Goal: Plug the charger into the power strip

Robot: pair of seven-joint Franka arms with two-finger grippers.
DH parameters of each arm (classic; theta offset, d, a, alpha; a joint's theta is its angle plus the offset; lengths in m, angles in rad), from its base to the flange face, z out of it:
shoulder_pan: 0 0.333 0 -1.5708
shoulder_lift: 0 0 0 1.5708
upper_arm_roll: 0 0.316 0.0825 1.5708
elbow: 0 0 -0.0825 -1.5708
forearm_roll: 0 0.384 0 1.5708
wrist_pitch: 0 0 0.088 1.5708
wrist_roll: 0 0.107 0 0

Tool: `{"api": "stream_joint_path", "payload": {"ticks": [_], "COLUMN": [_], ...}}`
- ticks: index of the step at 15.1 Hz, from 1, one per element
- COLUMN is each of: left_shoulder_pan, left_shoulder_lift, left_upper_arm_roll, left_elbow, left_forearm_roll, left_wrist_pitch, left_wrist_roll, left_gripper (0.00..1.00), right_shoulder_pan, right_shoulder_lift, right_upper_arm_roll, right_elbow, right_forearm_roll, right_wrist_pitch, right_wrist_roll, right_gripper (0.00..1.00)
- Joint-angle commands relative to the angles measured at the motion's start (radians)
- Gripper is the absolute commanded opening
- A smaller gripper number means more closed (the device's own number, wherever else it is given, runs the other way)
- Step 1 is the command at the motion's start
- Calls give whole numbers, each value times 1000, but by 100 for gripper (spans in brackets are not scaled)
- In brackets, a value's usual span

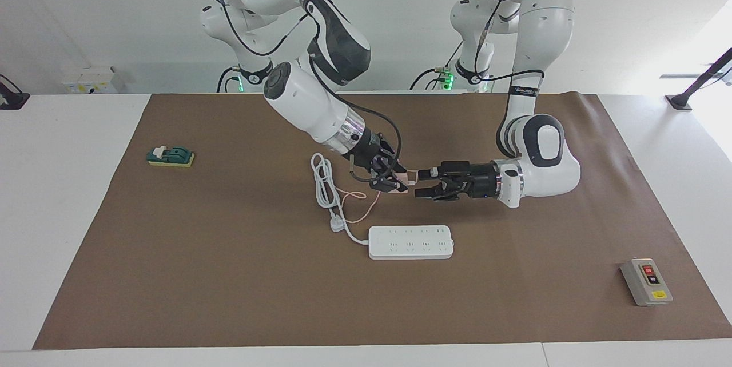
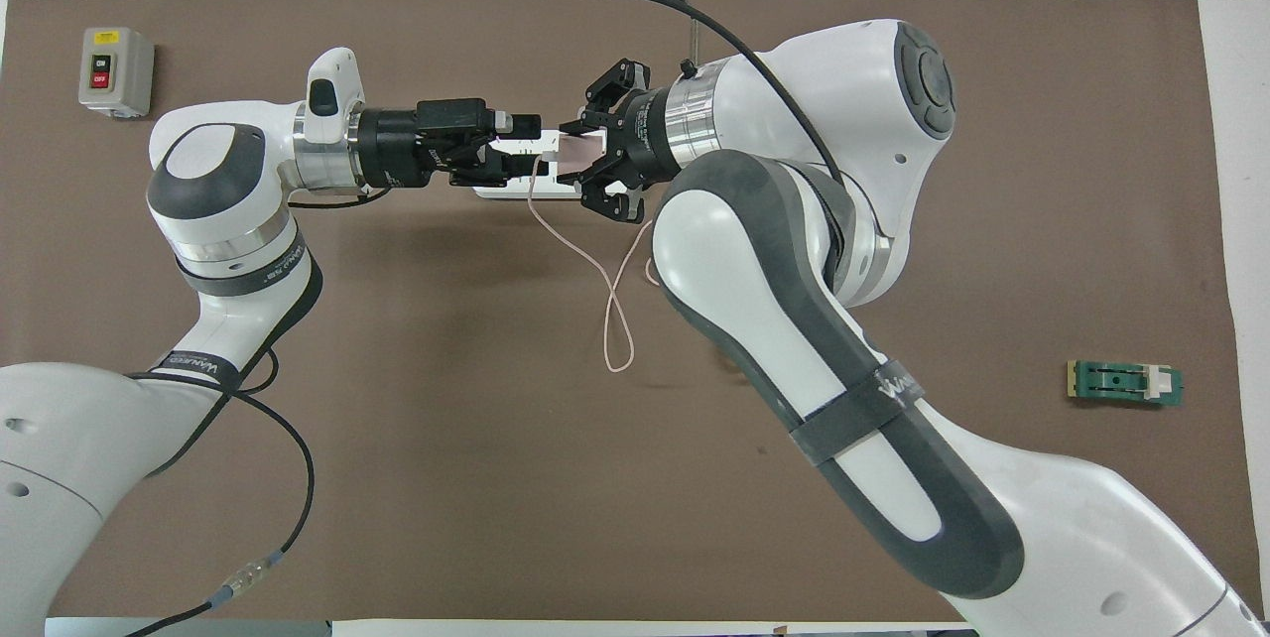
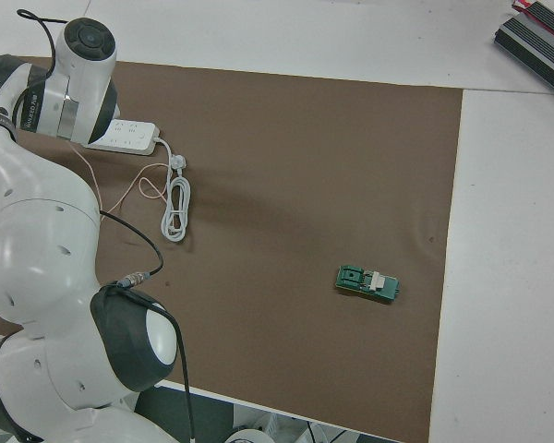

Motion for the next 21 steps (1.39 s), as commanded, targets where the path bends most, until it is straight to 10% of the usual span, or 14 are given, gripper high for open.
{"api": "stream_joint_path", "payload": {"ticks": [1,10,16,21], "left_shoulder_pan": [-20,-21,-21,-21], "left_shoulder_lift": [20,20,20,16], "left_upper_arm_roll": [8,8,8,9], "left_elbow": [13,11,13,14], "left_forearm_roll": [-37,-37,-37,-37], "left_wrist_pitch": [-1,-2,-2,4], "left_wrist_roll": [42,53,53,53], "left_gripper": [100,97,6,0], "right_shoulder_pan": [-13,-15,-15,-16], "right_shoulder_lift": [14,14,14,14], "right_upper_arm_roll": [7,7,7,7], "right_elbow": [29,29,29,29], "right_forearm_roll": [-13,-11,-10,-8], "right_wrist_pitch": [-17,-17,-17,-17], "right_wrist_roll": [23,21,21,20], "right_gripper": [0,0,0,0]}}
